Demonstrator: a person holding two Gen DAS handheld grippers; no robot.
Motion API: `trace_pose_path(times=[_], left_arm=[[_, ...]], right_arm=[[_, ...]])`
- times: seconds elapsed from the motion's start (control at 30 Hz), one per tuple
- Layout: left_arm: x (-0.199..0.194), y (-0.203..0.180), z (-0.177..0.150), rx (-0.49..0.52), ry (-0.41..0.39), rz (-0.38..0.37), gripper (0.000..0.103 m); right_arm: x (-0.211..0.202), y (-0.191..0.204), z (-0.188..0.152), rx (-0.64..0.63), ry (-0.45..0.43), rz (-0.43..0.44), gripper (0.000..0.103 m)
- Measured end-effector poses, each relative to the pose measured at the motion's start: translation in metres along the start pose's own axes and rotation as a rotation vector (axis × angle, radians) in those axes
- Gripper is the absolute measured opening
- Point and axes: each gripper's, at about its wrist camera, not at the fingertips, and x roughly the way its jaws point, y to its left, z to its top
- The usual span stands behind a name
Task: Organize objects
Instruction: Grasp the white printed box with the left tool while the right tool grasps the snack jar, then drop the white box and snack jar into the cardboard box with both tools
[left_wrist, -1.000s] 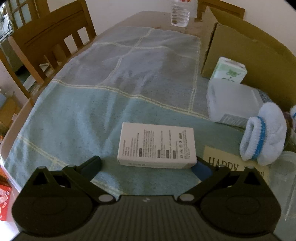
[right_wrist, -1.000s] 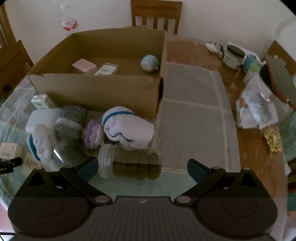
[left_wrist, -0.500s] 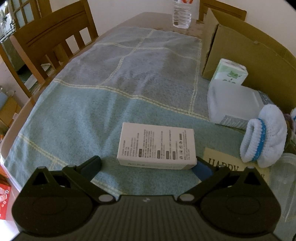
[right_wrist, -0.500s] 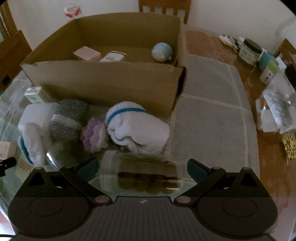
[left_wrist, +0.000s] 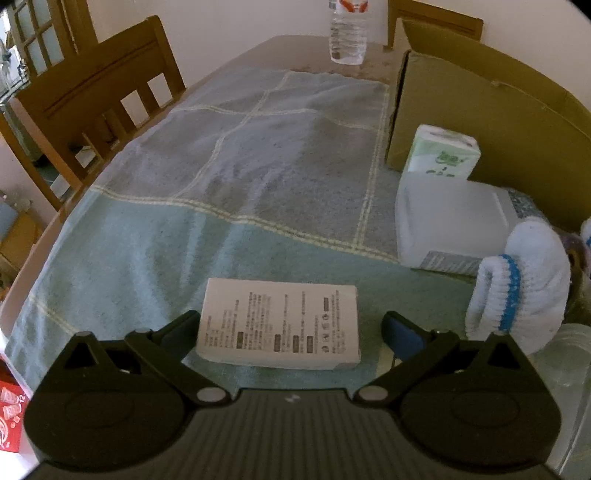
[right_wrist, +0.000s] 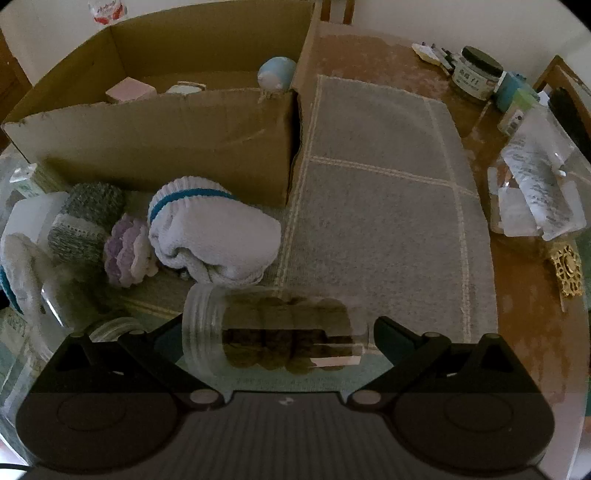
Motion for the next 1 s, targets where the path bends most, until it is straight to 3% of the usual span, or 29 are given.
trace_pose_path(times=[0.1,0.3,0.43,0.67,0.8,1.0], left_arm=[[-0.001,0.000,-0.002,-0.011,-0.008,-0.011,0.100],[-0.010,-0.012,-0.004,0.037,-0.030,-0.068,0.083],[-0.011,-0.025,-0.003,0.100,-0.043,-0.077,0.083],[-0.010,-0.020,0.001,0.063,-0.027,-0.070,0.080],[-0.009,-0.017,0.003,0.055,-0.015,-0.078,0.080],[-0.012,-0.013,0.006,0.061,-0.001,-0.099,0.079]], right_arm=[[0.002,0.000,0.000,-0.007,0.005,0.004,0.103],[0.006,-0.001,0.003,-0.016,0.013,0.017,0.103],[0.007,0.000,0.002,-0.026,0.019,0.029,0.103],[0.006,0.002,0.002,-0.035,0.017,0.023,0.103],[0.004,0.004,0.001,-0.043,0.018,0.015,0.095],[0.000,0.006,0.001,-0.064,0.019,0.002,0.095]])
